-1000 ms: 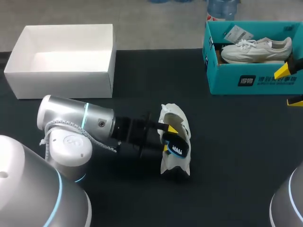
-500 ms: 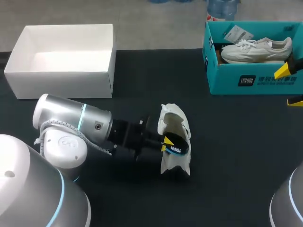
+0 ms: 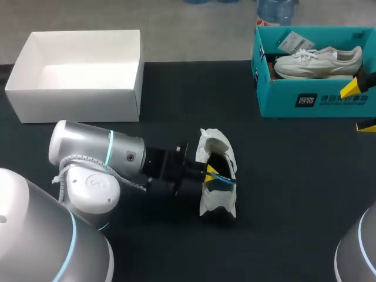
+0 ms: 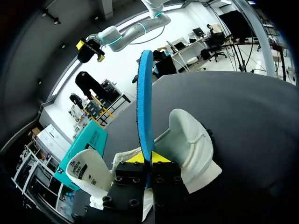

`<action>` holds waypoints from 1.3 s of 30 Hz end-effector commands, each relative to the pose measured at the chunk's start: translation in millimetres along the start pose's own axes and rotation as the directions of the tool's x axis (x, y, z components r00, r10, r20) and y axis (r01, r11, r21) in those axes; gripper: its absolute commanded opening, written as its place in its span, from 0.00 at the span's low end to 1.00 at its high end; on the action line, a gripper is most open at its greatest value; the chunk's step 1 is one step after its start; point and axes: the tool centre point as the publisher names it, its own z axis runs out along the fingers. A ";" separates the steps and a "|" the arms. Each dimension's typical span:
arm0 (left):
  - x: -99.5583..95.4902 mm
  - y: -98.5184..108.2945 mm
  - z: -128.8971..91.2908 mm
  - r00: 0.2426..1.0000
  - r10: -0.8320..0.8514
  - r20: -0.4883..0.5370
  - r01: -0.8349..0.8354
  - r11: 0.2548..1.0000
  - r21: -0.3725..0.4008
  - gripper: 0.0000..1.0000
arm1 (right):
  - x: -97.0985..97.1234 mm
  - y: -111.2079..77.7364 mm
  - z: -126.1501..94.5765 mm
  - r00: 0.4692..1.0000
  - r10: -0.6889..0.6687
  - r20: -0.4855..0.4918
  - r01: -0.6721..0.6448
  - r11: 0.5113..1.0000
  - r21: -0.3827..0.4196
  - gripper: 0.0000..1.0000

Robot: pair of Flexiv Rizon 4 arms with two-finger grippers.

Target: Take the shoe out of the shoebox, open the shoe tongue, remove and reinsert the insole, then place the shoe into the shoebox

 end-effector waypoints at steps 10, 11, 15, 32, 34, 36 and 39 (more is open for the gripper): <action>-0.1 -16.7 -11.3 0.999 0.016 0.030 -0.017 1.000 0.015 0.49 | -0.2 -0.6 0.2 1.000 0.002 0.001 -0.002 1.000 -0.001 1.00; 0.2 -20.4 -14.4 0.999 0.023 0.026 -0.023 0.999 0.025 0.44 | -0.2 -0.6 0.2 1.000 0.002 0.001 -0.002 1.000 -0.001 1.00; 4.9 -32.1 -20.6 0.999 0.046 0.011 -0.046 0.998 0.046 0.33 | -0.2 -0.6 0.2 1.000 0.002 0.001 -0.002 1.000 -0.001 1.00; 3.5 -8.2 11.2 0.994 0.109 -0.001 -0.109 0.994 -0.005 0.00 | -0.2 -0.6 0.2 1.000 0.002 0.001 -0.002 1.000 -0.001 1.00; 1.9 -4.1 13.6 0.994 0.112 0.005 -0.111 0.994 -0.016 0.00 | -0.2 -0.6 0.2 1.000 0.002 0.001 -0.002 1.000 -0.001 1.00; 0.8 1.2 15.4 0.994 0.110 0.008 -0.110 0.993 -0.035 0.00 | -0.2 -0.6 0.2 1.000 0.002 0.001 -0.002 1.000 -0.001 1.00; -0.8 8.9 15.0 0.995 0.095 0.012 -0.094 0.993 -0.066 0.00 | -0.2 -0.6 0.2 1.000 0.002 0.001 -0.002 1.000 -0.001 1.00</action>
